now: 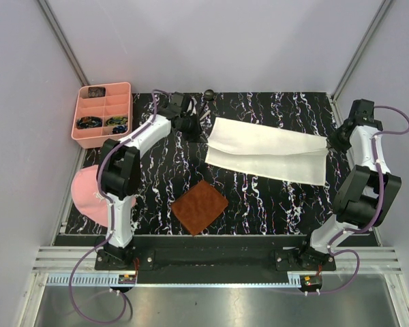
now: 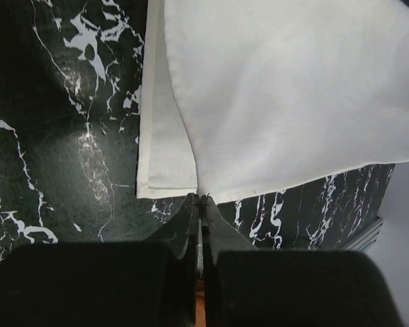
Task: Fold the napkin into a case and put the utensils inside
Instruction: Smooth out the rectangle-folded napkin at the center of the board.
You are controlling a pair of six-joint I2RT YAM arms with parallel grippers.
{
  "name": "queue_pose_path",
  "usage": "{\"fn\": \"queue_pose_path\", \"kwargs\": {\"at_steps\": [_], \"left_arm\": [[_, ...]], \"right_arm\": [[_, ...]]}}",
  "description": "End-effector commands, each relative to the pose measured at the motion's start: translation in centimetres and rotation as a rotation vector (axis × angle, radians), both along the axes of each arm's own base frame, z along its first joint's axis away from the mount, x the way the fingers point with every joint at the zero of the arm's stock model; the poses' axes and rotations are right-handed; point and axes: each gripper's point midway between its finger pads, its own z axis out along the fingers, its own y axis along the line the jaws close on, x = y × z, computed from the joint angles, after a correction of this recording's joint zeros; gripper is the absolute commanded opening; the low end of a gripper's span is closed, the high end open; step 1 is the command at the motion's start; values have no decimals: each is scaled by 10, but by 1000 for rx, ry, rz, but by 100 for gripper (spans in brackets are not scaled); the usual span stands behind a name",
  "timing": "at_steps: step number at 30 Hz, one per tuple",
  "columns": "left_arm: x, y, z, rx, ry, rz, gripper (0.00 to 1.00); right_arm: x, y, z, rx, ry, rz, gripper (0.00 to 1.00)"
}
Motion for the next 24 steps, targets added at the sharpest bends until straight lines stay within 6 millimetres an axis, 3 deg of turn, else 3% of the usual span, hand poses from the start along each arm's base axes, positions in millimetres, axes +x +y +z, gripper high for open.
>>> {"fn": "queue_pose_path", "kwargs": {"at_steps": [1,10,17,20,24], "left_arm": [[-13,-10,25,-38,-77,-54,0],[-42,-6,-18,13,8,-82,0],[-54,0,-45,46,68,-85,0],[-53,-1,-41,42,58,-88,0],[-37,-5,-5,20,-34,-86,0]], "right_arm": [[-12,-6,8,-45,-7,-20,0],[-43,-11,-30,-69,117,-88,0],[-54,-7,-51,-57,174,-92,0],[-51,-4,-52,-40,166,-69,0],[-39,-5,-29,-50,96,-55,0]]}}
